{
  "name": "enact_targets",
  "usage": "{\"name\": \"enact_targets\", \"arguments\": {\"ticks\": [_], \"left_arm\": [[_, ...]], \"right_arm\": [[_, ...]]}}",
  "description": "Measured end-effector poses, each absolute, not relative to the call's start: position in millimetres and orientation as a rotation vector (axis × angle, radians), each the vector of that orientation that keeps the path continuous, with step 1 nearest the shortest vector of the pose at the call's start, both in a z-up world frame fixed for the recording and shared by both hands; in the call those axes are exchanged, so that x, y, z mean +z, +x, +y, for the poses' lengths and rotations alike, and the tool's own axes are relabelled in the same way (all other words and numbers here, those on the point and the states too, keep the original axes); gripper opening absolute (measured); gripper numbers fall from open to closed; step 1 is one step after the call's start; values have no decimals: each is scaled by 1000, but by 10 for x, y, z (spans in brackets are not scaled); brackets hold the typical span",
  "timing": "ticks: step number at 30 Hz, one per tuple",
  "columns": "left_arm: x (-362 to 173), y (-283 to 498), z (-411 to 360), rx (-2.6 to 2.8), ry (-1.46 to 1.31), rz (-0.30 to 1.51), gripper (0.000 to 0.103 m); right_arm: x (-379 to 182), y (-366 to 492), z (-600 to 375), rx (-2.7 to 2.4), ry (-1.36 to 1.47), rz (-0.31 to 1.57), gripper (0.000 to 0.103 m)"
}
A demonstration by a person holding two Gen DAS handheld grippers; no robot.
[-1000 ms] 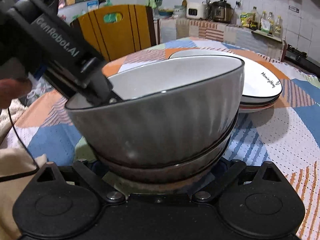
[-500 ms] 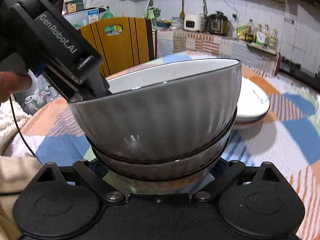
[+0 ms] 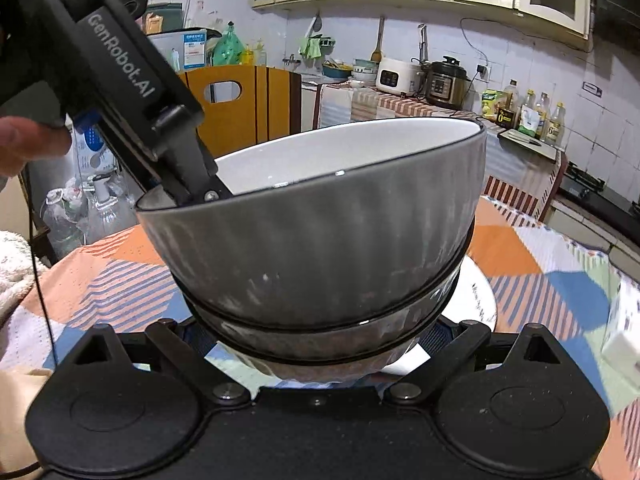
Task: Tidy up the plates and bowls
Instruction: 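Carry the bowl stack over the plate stack and lower it onto the plates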
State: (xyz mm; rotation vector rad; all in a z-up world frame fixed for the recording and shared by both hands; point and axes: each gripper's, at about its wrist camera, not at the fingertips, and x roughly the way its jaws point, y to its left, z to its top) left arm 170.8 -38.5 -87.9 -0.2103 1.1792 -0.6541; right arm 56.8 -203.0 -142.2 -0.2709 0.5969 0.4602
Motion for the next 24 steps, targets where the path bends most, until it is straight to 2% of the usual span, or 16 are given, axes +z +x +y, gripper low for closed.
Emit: {"name": "enact_targets", "arguments": {"ticks": [8,16,24], "left_arm": [[-975,2089,-515,-622,-186,1176,40],[-1225,2488,-709,-595,-131,1160,40],[-1402,2613,-796,-584,-112,1183,40]], "right_arm": [[-1419,1030,-2041,477,-362,639,99],[-1664,1517,-2163,429,-225,706,99],[-1906,1555,-2201,402,-185,736,99]]}}
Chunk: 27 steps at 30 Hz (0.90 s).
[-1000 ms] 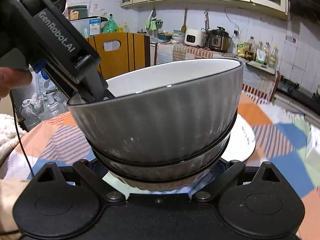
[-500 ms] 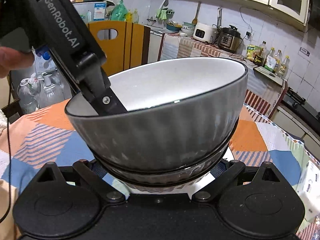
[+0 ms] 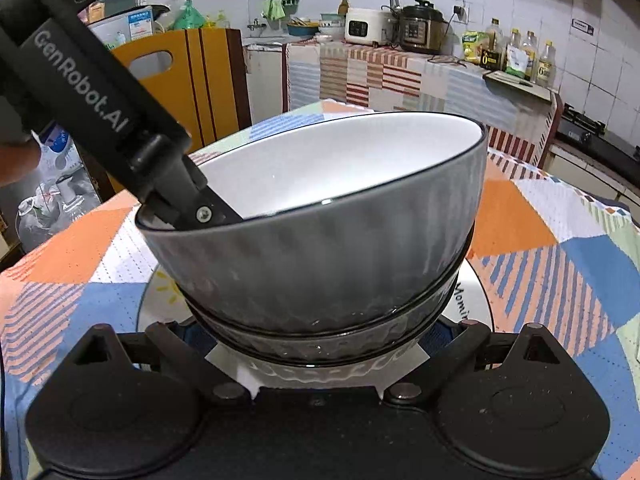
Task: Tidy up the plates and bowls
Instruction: 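Carry the bowl stack over the plate stack and lower it onto the plates, then open the right gripper and withdraw it from the bowls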
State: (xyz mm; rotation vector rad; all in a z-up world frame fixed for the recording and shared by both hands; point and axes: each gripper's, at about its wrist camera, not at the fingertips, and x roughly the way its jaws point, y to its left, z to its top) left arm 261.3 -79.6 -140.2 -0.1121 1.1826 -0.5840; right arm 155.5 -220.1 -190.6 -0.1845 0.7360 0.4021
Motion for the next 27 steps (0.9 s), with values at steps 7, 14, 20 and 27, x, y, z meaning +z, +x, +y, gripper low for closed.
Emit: {"name": "enact_targets", "arguments": {"ticks": [7,14,20,27], "left_arm": [[-1425,2552,-831,-572,-109,1144,40],[-1516,2571,-752,-562,-205,1144,44],[-1516,2453,-706,-512,-225,1068,50],[-1439,2255,-631,-437,-234,968,60]], "right_arm": [[-1935,1546,-2232,394,-175,730,99],[-1935,1614,-2272,373,-133,746,99],[-1947,1490,-2240,335,-166,759,99],[-1809,1292,-2253,291,-153,732,99]]}}
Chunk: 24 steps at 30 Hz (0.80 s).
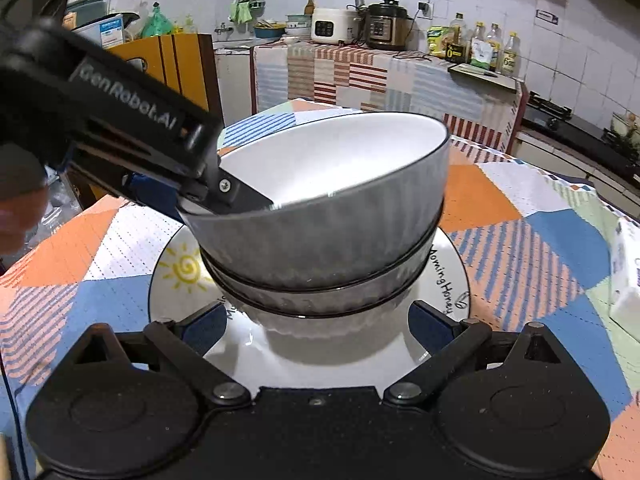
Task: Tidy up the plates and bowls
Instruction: 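Open the right gripper and withdraw it from the bowls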
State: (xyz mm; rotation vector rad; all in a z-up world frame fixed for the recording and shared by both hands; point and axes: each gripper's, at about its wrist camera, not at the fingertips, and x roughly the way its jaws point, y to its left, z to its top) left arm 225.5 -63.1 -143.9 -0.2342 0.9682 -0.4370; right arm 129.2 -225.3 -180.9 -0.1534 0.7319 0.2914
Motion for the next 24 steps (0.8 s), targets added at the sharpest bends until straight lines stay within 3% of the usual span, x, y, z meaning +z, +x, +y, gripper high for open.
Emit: {"name": "enact_targets", "arguments": {"ticks": [24], "left_arm": [[-652,1356,-300,-460,-99,841,61]], "right_arm": [[-1188,705,-2198,103,-156,689,99]]}}
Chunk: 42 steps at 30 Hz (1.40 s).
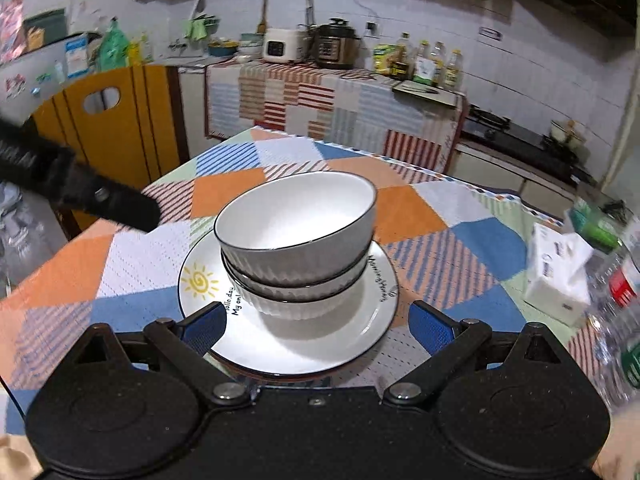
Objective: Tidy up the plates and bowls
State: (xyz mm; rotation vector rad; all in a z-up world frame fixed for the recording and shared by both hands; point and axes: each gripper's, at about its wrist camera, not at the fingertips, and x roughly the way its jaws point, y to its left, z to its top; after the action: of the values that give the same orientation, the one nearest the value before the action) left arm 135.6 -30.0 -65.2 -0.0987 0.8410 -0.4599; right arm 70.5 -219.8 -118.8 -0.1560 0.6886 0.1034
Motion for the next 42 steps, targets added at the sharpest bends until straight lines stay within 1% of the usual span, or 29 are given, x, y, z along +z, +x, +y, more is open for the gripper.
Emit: {"name": "enact_targets", "arguments": {"ticks": [11,15,20,26,30,33,38,42], "left_arm": [[-386,862,-190,-419,-42,788,67],[-361,708,-146,-407,-42,778,74],[-349,571,-100,-399,-37,794,76],[-351,419,-58,-378,-37,787,85],[-376,344,-16,-368,-34,776,97],[-414,309,-11,-336,-10,773,100],[-466,258,-36,-318,49,774,101],[-491,236,-1,-317,12,783,101]], "right_arm": [[-915,334,-2260,-7,-67,687,99],[-851,163,-2265,-80,-11,718,99],[-779,-56,-2207,-121,-14,728,99],[-669,-217,-2166,-138,-35,715,99],[-606,-302,-2141,-150,-60,705,99],[-582,-354,-2125,-160,-72,697,99],[-606,-402,-2145,-173,-72,709,99],[-622,-471,-2131,-189,-79,712,99]]}}
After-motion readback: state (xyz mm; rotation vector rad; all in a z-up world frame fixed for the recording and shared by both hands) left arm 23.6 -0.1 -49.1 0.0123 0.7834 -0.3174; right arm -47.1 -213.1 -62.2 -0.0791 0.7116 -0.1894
